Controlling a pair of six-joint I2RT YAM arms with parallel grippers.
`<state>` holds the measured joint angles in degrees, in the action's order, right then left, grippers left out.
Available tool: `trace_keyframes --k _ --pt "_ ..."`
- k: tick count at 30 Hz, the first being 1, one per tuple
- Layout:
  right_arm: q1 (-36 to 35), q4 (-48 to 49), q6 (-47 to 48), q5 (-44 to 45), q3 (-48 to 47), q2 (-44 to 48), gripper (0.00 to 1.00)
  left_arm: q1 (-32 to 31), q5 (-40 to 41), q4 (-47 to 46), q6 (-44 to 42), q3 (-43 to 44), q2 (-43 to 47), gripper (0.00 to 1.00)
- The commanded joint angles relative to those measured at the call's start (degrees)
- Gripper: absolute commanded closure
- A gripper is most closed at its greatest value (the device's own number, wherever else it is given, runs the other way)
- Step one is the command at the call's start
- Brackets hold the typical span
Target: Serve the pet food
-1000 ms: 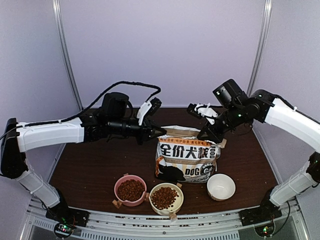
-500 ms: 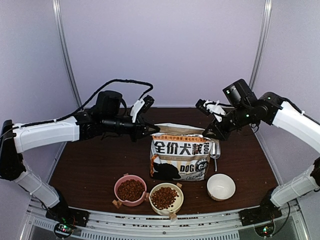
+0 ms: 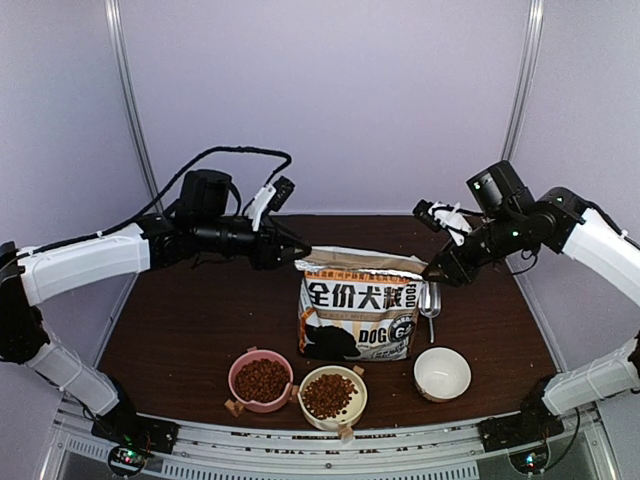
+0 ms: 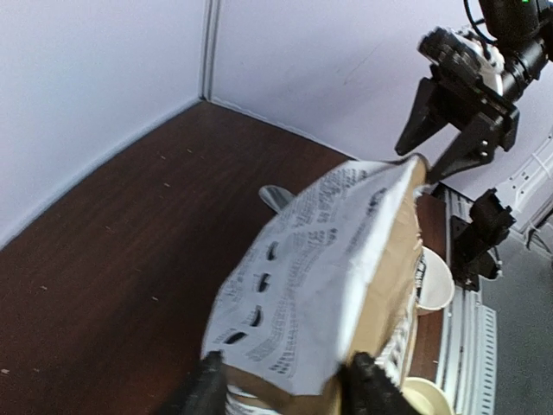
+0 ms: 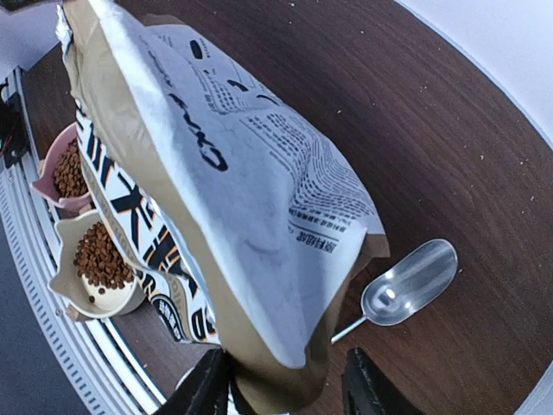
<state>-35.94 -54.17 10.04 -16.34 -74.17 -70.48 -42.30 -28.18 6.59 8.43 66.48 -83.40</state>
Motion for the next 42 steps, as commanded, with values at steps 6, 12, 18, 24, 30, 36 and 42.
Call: trace_keyframes --k 6,12,18,24,30,36,42 --pt "1.49 1.31 -1.47 -10.12 0.10 7.46 0.47 3.50 2.80 -3.24 4.08 2.96 7.87 0.18" --pt "1.42 11.28 -5.33 -10.51 3.22 10.42 0.44 3.54 5.16 -2.75 6.69 1.20 10.85 0.15" --pt "-1.50 22.26 -7.43 -7.89 6.89 11.59 0.44 3.46 5.87 -2.55 8.43 -0.87 11.05 0.14" --pt "-12.70 26.49 -0.11 6.59 8.46 10.37 0.44 2.25 6.62 -3.70 10.46 -3.39 10.96 0.14" --pt "-23.58 29.88 12.56 24.72 9.47 6.07 0.44 1.78 5.64 -5.53 8.90 -5.97 11.63 0.14" --pt "-27.35 30.18 22.73 34.25 9.66 0.81 0.44 1.79 5.13 -5.95 8.44 -7.90 12.85 0.14" --pt "-28.55 30.93 27.56 38.34 9.18 -2.28 0.44 1.79 4.56 -6.75 5.08 -8.96 14.72 0.13"
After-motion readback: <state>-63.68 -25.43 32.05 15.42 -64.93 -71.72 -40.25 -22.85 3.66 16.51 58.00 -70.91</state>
